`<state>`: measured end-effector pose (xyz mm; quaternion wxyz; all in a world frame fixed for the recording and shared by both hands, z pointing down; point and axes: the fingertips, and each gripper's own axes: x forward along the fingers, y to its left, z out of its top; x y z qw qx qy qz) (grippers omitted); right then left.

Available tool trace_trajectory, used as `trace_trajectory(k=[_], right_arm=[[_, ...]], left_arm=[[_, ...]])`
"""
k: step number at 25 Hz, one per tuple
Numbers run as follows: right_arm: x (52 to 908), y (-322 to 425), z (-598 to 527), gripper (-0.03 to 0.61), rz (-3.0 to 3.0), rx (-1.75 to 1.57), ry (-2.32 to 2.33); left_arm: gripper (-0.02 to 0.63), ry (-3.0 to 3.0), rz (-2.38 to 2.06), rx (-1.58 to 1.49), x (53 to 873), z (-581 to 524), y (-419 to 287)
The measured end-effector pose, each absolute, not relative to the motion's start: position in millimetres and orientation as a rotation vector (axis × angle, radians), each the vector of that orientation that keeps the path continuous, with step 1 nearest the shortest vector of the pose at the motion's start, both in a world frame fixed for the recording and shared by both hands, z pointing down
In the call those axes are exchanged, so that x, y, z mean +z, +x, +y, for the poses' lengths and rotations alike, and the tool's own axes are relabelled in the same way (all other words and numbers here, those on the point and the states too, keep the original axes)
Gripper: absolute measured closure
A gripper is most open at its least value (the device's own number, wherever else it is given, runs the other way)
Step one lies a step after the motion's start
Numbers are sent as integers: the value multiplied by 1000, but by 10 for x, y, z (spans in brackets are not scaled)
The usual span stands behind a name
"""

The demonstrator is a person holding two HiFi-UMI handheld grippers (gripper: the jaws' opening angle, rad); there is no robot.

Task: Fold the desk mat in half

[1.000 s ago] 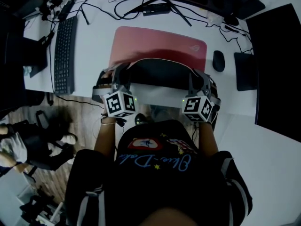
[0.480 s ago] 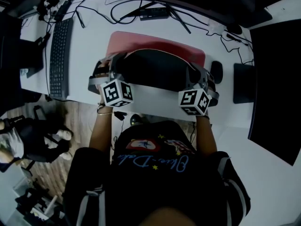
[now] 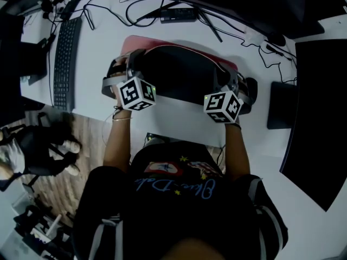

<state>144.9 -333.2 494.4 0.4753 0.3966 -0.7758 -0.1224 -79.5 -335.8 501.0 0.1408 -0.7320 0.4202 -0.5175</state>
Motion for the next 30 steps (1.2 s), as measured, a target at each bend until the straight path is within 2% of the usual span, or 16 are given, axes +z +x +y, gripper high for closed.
trace_trajectory(k=[12, 16, 19, 21, 22, 30], right_arm=[[5179, 1489, -3493, 560, -1886, -307, 891], [5189, 1490, -3521, 552, -1884, -319, 904], [5148, 1536, -3565, 483, -1899, -308, 961], [5149, 1569, -3584, 409, -1909, -281, 982], [5154, 1583, -3584, 405, -1912, -270, 988], [5015, 1649, -3583, 382, -1957, -267, 1052]], left_arm=[[576, -2042, 1190, -1616, 5243, -3590, -739], [519, -2016, 1245, -1606, 5223, -3627, -782], [432, -1985, 1272, -1626, 5220, -3648, -809], [380, -1983, 1316, -1615, 5191, -3672, -841], [355, -1987, 1339, -1607, 5179, -3681, -859], [333, -2047, 1418, -1517, 5028, -3677, -882]])
